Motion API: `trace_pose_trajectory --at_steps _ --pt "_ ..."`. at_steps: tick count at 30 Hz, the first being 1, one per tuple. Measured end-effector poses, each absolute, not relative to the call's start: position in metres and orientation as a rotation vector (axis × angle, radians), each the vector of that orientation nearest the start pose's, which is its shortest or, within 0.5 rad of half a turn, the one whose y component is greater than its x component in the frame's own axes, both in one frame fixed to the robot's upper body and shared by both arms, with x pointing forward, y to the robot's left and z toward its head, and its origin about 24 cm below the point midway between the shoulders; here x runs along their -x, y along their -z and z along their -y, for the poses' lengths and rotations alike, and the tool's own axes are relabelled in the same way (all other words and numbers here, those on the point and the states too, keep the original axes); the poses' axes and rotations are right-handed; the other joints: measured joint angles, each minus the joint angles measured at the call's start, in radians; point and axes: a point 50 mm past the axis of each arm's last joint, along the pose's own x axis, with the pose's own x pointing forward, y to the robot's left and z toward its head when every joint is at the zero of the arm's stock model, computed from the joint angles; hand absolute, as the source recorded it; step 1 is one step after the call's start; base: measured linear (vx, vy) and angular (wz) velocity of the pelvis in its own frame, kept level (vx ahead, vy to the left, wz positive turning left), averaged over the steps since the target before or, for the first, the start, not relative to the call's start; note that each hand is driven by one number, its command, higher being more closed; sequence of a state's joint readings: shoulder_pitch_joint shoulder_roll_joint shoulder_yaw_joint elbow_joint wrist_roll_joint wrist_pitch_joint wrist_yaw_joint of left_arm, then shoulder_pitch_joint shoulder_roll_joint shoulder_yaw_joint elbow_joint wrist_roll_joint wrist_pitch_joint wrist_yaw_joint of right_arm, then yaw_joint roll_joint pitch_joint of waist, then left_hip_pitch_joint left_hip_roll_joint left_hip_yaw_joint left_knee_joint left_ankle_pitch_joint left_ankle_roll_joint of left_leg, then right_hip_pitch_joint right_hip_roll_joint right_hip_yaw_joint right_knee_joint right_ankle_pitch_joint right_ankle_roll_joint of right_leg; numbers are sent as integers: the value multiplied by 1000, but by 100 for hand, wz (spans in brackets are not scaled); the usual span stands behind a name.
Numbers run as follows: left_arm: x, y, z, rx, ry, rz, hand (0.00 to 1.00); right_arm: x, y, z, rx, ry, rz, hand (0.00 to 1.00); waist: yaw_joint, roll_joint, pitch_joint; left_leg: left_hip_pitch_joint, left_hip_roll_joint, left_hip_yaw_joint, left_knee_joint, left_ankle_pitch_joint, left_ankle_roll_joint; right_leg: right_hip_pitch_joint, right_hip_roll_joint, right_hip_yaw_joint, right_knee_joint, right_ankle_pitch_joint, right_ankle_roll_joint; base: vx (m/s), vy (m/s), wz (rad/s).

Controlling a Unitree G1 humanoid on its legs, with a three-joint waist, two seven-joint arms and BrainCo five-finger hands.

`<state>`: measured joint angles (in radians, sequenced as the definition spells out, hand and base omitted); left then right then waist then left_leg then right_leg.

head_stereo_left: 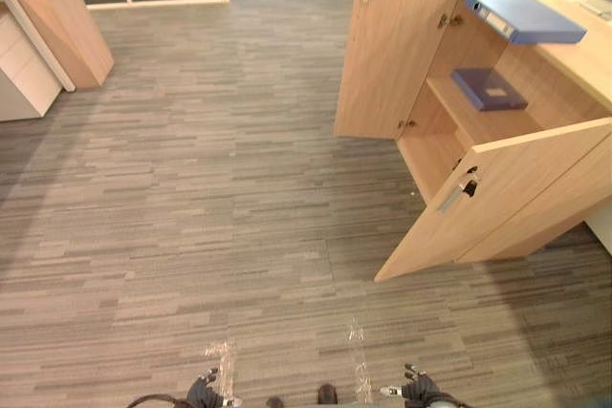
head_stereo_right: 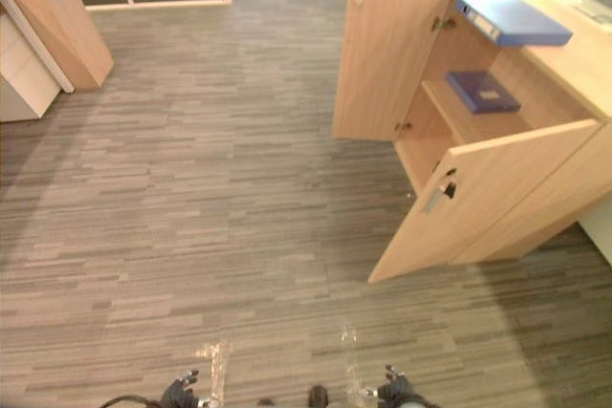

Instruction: Walk over to the cabinet, pick up the folder, carry it to the office cabinet, place the folder inside the office cabinet, then close the office cabinet door

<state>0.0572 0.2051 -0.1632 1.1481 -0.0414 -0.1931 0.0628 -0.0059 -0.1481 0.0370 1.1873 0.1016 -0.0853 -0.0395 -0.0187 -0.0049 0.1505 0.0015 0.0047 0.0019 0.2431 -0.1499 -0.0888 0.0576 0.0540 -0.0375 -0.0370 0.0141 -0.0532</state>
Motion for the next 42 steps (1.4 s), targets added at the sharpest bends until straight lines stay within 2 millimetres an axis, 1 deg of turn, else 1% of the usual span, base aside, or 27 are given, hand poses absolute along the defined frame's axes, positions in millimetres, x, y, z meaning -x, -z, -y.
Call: trace_pose_trajectory --at_steps 1,3,5,9,11,15,16,18,20,21,22,23,24,25,27,28,29,31,33,34,35,36,37,38,39,41,42 --pt "-100 155 -215 -255 -45 -1006 0 -109 160 207 88 147 -1085 0 0 -1 5 -14 2 1 38 -8 -8 1 0 1 7 -4 0 -46 3 -4" --pt "-111 149 -217 -203 -107 -934 0 -115 157 208 78 157 -1052 0 12 4 45 -192 31 55 454 -40 -9 32 1 27 64 -46 -25 70 -1 -22" --pt "-107 149 -218 -173 -145 -935 0 -114 157 209 62 174 -1056 0 14 6 47 -245 52 71 516 -78 14 57 -8 41 73 -60 -26 113 22 -30" --pt "-106 149 -219 -143 -192 -930 0 -113 157 210 56 186 -1061 0 17 5 48 -308 69 47 221 -39 27 68 -72 73 83 -109 0 172 124 -30" --pt "-103 150 -219 -135 -223 -935 0 -113 157 211 61 194 -1059 0 14 11 46 -314 95 39 -48 50 12 67 -112 98 108 -155 45 313 275 -20" --pt "-88 154 -215 -100 -271 -967 0 -111 157 214 60 214 -1066 0 17 41 25 -284 133 47 -136 105 -8 123 -178 133 160 -262 122 441 395 -33" --pt "-84 154 -219 -100 -287 -976 0 -104 161 210 32 234 -1096 0 16 22 0 -279 97 85 -102 223 -3 139 -237 145 171 -276 132 436 428 -55" --pt "-78 155 -222 -108 -294 -990 0 -100 165 195 22 193 -1126 0 37 -6 -62 -274 26 144 -98 238 18 95 -319 178 225 -259 116 461 406 -65" --pt "-77 155 -220 -106 -290 -993 0 -103 165 188 12 158 -1128 0 51 -9 -83 -209 -70 208 -116 222 102 8 -414 217 424 -209 115 471 382 -53" --pt "-77 156 -220 -103 -289 -992 0 -103 165 190 10 165 -1127 0 50 -8 -83 -179 -97 216 -129 215 120 -18 -435 217 495 -186 105 458 375 -22" --pt "-78 156 -218 -93 -290 -989 0 -103 164 194 -2 186 -1120 0 47 -9 -83 -131 -132 219 -150 199 143 -57 -460 216 612 -129 73 475 371 -5" --pt "-79 156 -216 -79 -294 -984 0 -107 162 196 -3 196 -1103 0 38 0 -87 -63 -171 219 -180 180 165 -119 -495 206 784 -24 -16 544 421 7" --pt "-81 155 -216 -73 -297 -979 0 -115 159 197 2 198 -1066 0 23 -6 -76 22 -206 206 -209 164 181 -190 -530 158 974 13 -62 432 330 13" --pt "-81 155 -216 -72 -296 -978 0 -117 158 197 3 198 -1058 0 19 -5 -73 37 -209 200 -212 161 181 -198 -532 141 998 9 -56 384 271 27" --pt "-85 155 -212 -71 -278 -970 0 -125 155 197 2 199 -1023 0 4 11 -36 166 -198 147 -239 145 161 -215 -498 -32 1040 -146 69 337 184 28" --pt "-85 155 -211 -74 -271 -969 0 -127 154 196 0 198 -1017 0 5 13 -26 194 -187 141 -243 133 163 -218 -470 -72 1017 -184 92 356 97 12" --pt "-86 155 -211 -74 -267 -969 0 -131 153 194 -6 192 -994 0 4 18 -14 227 -162 137 -248 94 181 -248 -398 -125 950 -232 127 265 39 -8" --pt "-89 154 -214 -76 -270 -961 0 -139 151 188 -18 182 -972 0 6 6 4 250 -147 141 -251 41 194 -319 -319 -202 830 -242 128 218 -17 -16" --pt "-90 154 -214 -62 -287 -959 0 -142 149 187 -43 198 -959 0 1 -3 24 280 -131 144 -238 -8 176 -367 -227 -305 594 -202 76 272 -101 -8" --pt "-90 154 -214 -61 -288 -959 0 -142 150 187 -51 203 -959 0 -1 -2 24 287 -130 143 -236 -14 159 -366 -213 -322 531 -184 56 294 -132 22" --pt "-91 154 -214 -59 -284 -963 0 -143 149 187 -65 214 -951 0 -10 -6 28 299 -121 123 -224 -36 149 -359 -195 -324 479 -101 -7 283 -128 42" --pt "-92 155 -212 -58 -276 -964 0 -143 149 187 -73 220 -948 0 -21 -4 24 301 -108 108 -213 -50 136 -351 -188 -337 472 -71 -37 430 -190 65" --pt "-94 155 -208 -37 -274 -965 0 -141 149 190 -86 238 -949 0 -26 22 14 312 -64 91 -197 -74 102 -338 -157 -374 463 -84 -72 531 -224 50" --pt "-95 155 -208 -21 -284 -960 0 -142 149 188 -115 258 -947 0 -20 18 20 305 -42 100 -156 -78 92 -310 -138 -385 454 -99 -89 661 -316 36" --pt "-97 155 -208 -6 -292 -955 0 -141 150 187 -132 267 -948 0 -22 19 19 286 -18 106 -72 -93 68 -274 -116 -395 429 -116 -92 648 -343 9" --pt "-100 154 -206 38 -327 -939 0 -137 151 186 -164 285 -952 0 -28 21 17 181 34 117 263 -99 39 -178 -70 -390 358 -137 -88 500 -271 -10" --pt "-100 154 -203 79 -357 -927 0 -135 150 187 -166 287 -942 0 -31 36 6 58 91 118 566 -21 25 -114 -21 -376 298 -141 -92 397 -159 -51"
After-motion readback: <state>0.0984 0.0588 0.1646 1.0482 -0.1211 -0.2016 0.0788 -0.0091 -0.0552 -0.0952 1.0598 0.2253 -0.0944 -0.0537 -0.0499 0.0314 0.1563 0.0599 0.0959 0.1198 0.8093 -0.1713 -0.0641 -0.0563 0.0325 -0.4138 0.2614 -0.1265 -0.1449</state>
